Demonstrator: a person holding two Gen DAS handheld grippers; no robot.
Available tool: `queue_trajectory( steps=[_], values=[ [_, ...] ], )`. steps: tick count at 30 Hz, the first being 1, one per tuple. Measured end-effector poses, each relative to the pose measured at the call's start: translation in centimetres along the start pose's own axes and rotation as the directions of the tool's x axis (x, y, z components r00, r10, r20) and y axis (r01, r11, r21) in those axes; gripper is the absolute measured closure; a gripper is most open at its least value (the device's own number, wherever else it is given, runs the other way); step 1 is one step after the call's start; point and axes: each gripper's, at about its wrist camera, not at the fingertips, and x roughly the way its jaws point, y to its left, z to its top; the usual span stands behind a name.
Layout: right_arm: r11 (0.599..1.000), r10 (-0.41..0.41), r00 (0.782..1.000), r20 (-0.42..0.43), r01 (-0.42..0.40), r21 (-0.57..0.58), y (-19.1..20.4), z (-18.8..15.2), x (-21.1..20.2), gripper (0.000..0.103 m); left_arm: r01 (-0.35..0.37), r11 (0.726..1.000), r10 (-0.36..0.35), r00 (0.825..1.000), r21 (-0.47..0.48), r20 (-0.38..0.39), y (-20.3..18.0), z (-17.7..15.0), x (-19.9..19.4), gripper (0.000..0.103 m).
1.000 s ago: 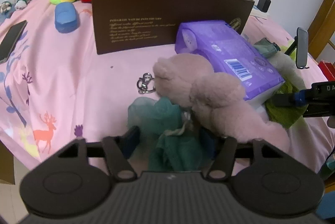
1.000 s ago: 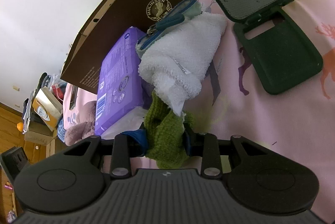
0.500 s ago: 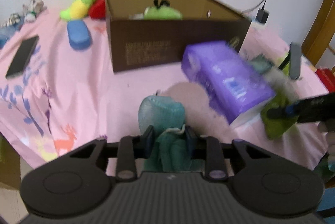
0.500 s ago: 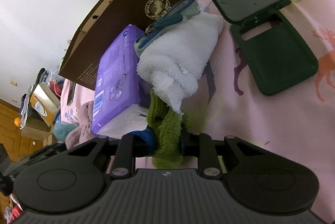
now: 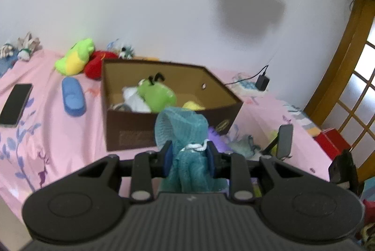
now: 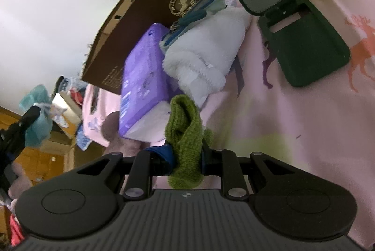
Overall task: Organize soft objects
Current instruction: 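Lift the teal cloth with the left tool while the right lifts the green sock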
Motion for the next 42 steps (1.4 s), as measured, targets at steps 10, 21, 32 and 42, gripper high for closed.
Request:
queue_trajectory(
  steps=[10, 21, 32, 42],
  values=[
    [0.985, 0.161, 0.987, -0.008, -0.161, -0.062, 2.7, -0.1, -3.1, 0.101, 0.044, 0.999, -0.044, 0.999, 0.024, -0.008, -2.0, 1.0, 1.6, 0.076],
    [0.945, 0.221, 0.971, 0.094, -0.189, -0.267, 8.6, 5.2, -5.3, 0.1, 0.013, 1.0, -0.014, 0.999, 0.024, 0.034, -2.6, 3.2, 3.1, 0.076],
    [0.921, 0.193, 0.959, 0.208, -0.104, -0.374, 12.5, 13.3, -5.0, 0.1, -0.065, 0.997, 0.061, 0.995, 0.052, 0.08, -2.7, 7.8, 6.4, 0.075],
    [0.908, 0.11, 0.959, 0.261, 0.01, -0.418, 14.5, 17.8, -1.5, 0.099, -0.118, 0.992, 0.116, 0.993, 0.04, 0.029, -2.8, 10.8, 12.4, 0.075]
  ],
)
